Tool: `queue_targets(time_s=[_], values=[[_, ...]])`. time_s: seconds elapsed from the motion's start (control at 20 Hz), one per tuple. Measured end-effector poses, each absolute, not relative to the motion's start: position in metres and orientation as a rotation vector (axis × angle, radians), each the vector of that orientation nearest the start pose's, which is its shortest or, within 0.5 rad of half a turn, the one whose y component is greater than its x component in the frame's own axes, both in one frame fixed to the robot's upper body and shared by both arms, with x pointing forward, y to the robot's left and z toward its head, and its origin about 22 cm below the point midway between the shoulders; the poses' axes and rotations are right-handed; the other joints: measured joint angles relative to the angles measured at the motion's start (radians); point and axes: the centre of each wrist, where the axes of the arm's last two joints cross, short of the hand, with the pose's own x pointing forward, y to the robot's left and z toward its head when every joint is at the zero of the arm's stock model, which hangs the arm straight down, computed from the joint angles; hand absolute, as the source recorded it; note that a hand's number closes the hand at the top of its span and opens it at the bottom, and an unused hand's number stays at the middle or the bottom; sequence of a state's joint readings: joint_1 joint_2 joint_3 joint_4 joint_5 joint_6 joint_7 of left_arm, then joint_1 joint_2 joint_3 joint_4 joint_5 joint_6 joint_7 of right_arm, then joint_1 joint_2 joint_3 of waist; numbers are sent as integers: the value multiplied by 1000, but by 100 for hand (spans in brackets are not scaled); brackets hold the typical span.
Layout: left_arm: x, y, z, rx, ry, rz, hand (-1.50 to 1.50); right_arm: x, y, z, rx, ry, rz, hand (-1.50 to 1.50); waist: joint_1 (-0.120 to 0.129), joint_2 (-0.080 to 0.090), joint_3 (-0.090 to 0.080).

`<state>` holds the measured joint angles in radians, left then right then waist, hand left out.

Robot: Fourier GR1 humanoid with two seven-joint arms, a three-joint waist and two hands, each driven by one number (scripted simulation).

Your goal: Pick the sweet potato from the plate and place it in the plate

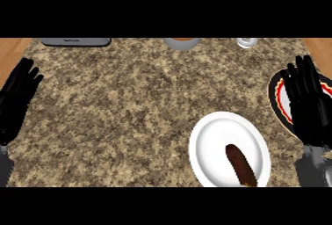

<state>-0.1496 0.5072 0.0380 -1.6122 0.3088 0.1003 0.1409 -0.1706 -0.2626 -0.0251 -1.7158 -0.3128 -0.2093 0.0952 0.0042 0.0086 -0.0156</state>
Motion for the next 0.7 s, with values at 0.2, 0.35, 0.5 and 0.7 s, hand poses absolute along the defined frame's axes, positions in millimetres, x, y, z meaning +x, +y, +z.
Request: queue_targets(time_s=[0.2, 0.35, 0.5, 0.7], values=[[276, 323, 83, 203, -1587, -82, 0, 282, -259, 94, 170, -1737, 117, 150, 11, 2, 11], [274, 315, 70, 189, -1537, -98, 0, 285, -251, 110, 248, -1739, 458, 150, 31, 0, 9], [274, 306, 55, 178, -1482, -93, 0, 287, -270, 103, 180, -1798, 631, -150, 19, 0, 11], [276, 294, 39, 165, -1446, -84, 0, 284, -306, 56, 294, -1783, 691, -150, 10, 5, 17]])
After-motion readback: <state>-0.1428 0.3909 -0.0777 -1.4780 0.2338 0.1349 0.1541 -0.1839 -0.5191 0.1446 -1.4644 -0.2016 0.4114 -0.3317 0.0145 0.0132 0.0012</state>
